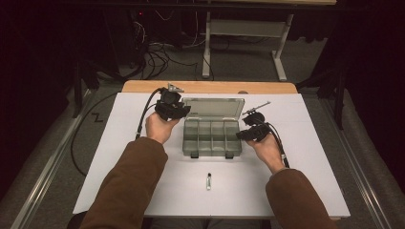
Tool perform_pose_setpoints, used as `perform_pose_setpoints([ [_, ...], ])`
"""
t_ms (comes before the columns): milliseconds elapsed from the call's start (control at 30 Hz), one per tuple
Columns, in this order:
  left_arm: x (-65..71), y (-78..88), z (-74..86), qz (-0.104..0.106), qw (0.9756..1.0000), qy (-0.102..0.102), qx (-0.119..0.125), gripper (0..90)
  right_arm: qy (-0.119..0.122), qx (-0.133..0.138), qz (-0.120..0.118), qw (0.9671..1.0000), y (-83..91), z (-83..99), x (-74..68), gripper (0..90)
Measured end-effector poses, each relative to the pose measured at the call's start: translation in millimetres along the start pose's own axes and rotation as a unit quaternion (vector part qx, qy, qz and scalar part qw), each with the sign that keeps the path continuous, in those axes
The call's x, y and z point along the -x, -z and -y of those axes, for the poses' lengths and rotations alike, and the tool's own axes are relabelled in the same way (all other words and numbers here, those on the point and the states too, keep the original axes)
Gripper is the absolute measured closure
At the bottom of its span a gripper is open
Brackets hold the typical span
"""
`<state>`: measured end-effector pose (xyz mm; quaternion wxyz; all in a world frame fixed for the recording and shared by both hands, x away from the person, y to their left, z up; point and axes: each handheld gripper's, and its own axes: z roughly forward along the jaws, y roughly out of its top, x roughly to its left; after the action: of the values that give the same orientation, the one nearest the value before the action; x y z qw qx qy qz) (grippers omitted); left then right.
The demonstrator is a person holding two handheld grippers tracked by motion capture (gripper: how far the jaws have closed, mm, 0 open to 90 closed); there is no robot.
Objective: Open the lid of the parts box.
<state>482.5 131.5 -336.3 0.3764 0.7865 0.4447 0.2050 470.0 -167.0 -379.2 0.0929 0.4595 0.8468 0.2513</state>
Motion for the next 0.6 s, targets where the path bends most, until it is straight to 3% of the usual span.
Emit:
perform_pose_setpoints([
  [600, -9.2, -22.8, 3.6, -0.008, 0.9996, 0.022, -0.015, 71.8, 0.005, -0.002, 0.003, 1.0000, 0.1, -0.4, -0.9, 75.8],
])
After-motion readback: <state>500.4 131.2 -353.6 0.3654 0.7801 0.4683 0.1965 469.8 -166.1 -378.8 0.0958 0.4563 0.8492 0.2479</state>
